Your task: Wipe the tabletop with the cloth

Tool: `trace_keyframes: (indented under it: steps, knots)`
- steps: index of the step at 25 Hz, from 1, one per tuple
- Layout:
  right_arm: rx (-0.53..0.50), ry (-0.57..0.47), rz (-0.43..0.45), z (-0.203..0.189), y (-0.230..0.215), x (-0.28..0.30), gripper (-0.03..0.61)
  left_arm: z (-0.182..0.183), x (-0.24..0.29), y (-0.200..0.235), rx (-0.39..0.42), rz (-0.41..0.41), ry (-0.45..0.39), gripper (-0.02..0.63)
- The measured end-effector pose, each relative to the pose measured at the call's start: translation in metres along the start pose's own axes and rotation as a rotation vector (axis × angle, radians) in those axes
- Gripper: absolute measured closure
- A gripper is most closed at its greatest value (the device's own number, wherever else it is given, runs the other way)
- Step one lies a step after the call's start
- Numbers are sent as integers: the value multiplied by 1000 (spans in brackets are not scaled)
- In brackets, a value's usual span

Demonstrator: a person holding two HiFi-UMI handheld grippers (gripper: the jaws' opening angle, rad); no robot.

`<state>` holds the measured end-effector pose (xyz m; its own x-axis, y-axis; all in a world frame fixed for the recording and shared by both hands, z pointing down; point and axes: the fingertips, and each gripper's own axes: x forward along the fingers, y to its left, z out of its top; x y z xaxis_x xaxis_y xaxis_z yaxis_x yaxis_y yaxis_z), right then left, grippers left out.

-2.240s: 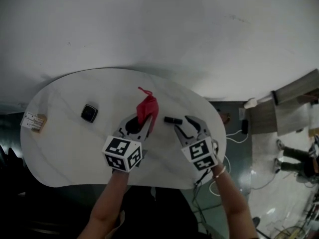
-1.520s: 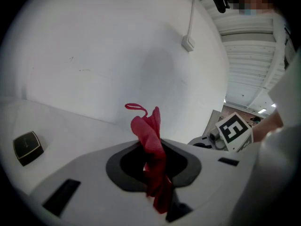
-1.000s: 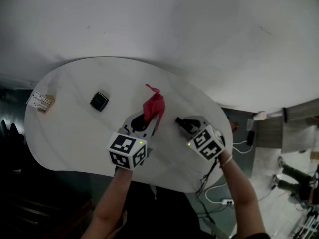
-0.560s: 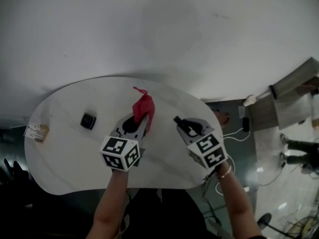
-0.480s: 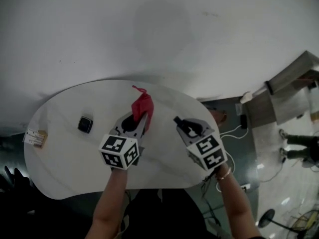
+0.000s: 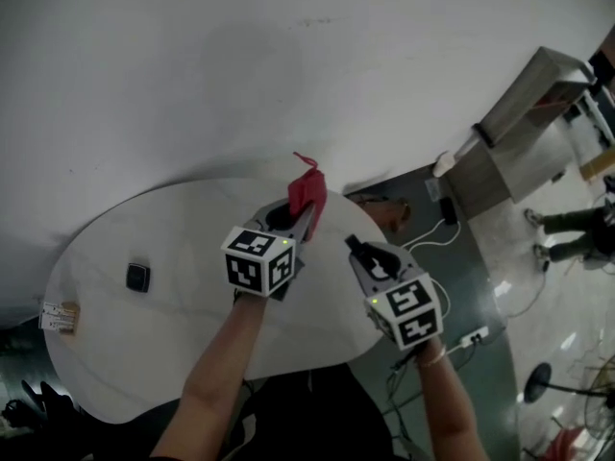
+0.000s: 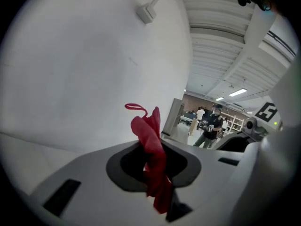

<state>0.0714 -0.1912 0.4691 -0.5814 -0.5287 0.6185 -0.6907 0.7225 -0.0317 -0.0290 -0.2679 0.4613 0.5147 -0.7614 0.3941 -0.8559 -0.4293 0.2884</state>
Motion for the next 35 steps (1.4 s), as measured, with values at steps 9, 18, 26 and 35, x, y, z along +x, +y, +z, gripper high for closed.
trace_keyframes:
  steps: [9,18,26,35]
  knots:
    - [114,26,-110,-38,-50,-28,486,-28,114,-60,-8,-104,195,549]
    - [104,30,-33,-23,-44,0,486,-48,106,16,29,52,356,551]
    - [37,46,83,-5,-7,43,486,-51,32,129,-1,266,349,551]
    - [18,58,173,13,34,65,486,-63,-71,231,-107,508,317,551]
